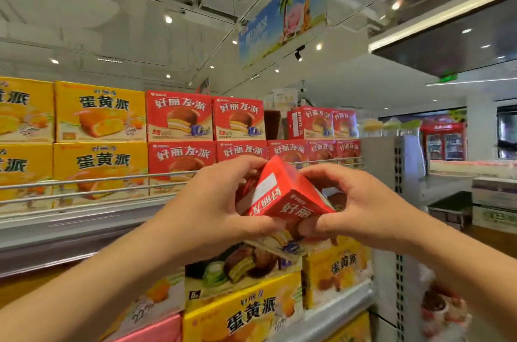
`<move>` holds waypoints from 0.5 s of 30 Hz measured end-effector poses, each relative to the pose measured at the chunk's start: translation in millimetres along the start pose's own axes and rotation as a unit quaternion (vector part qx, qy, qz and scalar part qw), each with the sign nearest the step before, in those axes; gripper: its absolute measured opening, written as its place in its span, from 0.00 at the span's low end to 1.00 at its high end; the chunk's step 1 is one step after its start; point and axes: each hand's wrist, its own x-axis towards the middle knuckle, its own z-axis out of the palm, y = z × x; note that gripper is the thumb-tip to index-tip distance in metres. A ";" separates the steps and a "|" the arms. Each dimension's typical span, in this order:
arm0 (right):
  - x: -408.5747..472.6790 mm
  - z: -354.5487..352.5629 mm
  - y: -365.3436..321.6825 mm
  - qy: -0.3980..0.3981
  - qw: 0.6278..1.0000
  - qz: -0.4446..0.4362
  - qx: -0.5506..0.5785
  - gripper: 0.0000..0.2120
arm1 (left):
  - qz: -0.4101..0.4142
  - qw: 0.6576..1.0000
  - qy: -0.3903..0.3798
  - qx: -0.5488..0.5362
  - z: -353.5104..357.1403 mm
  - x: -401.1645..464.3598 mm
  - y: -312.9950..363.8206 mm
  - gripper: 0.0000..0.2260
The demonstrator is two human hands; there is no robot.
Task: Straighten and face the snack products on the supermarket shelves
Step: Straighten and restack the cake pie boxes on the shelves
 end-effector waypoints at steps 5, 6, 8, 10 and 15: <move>22.7 -57.0 53.2 0.017 0.998 -0.044 0.032 0.33 | -0.051 0.998 0.022 -0.019 15.2 60.6 5.0 0.39; 29.2 -69.4 59.4 0.017 0.998 -0.051 0.045 0.34 | -0.045 0.997 0.058 0.029 11.6 73.7 2.3 0.35; 47.1 -93.3 66.7 0.022 0.995 -0.075 0.065 0.35 | -0.024 0.964 0.117 0.237 -1.3 101.3 -7.0 0.30; 72.0 -115.1 67.3 0.047 0.991 -0.104 0.065 0.37 | -0.025 0.901 0.103 0.420 -13.9 126.3 -18.4 0.31; 150.9 -141.0 56.8 0.074 0.979 -0.158 0.106 0.21 | -0.171 0.830 0.003 0.530 -28.3 149.9 -51.2 0.41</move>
